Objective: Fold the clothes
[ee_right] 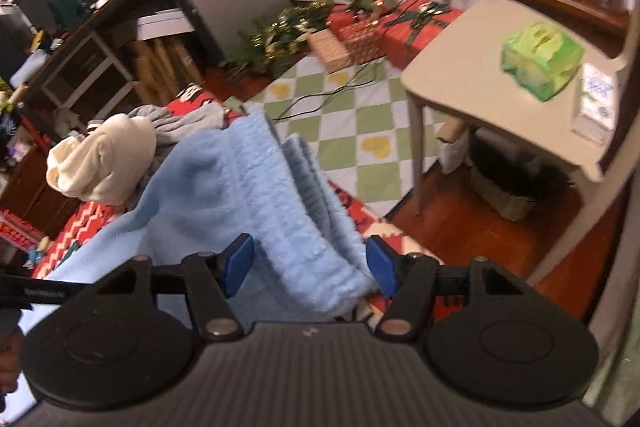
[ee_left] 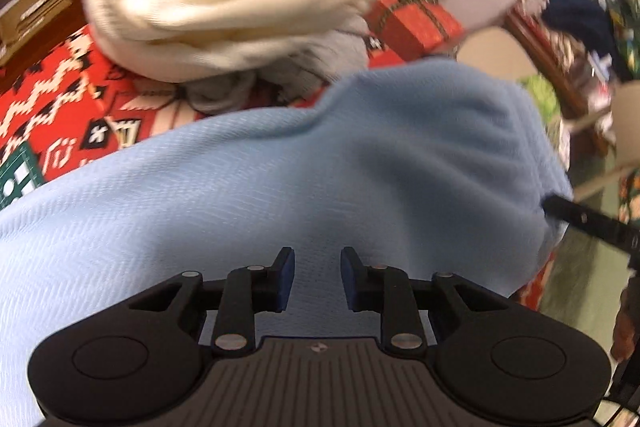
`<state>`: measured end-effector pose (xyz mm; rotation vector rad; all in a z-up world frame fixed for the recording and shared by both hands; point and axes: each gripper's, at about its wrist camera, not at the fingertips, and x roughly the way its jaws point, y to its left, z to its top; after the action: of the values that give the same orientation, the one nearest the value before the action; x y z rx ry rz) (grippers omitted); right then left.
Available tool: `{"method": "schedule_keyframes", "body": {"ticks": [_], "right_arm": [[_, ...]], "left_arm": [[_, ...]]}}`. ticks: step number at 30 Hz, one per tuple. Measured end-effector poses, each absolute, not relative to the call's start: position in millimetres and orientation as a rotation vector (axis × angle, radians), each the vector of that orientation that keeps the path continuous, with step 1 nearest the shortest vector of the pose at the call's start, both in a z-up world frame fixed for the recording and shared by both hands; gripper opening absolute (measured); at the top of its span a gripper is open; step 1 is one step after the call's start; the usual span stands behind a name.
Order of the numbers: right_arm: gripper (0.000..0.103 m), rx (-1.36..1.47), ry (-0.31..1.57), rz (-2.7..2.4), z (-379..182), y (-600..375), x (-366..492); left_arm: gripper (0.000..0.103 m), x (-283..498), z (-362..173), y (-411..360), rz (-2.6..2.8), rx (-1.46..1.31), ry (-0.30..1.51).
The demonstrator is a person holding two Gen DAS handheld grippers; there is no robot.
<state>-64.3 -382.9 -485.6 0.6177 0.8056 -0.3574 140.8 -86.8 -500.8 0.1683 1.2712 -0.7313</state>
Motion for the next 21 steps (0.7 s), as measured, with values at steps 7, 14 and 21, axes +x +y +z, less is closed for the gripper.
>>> {"method": "schedule_keyframes", "body": {"ticks": [7, 14, 21], "right_arm": [[0.019, 0.559, 0.784, -0.248, -435, -348, -30], [0.016, 0.498, 0.742, -0.277, -384, -331, -21], [0.025, 0.580, 0.879, -0.473, -461, -386, -29]], "left_arm": [[0.021, 130, -511, -99, -0.742, 0.227, 1.271], [0.003, 121, -512, -121, -0.791, 0.200, 1.283], [0.007, 119, -508, -118, -0.837, 0.166, 1.303]]}}
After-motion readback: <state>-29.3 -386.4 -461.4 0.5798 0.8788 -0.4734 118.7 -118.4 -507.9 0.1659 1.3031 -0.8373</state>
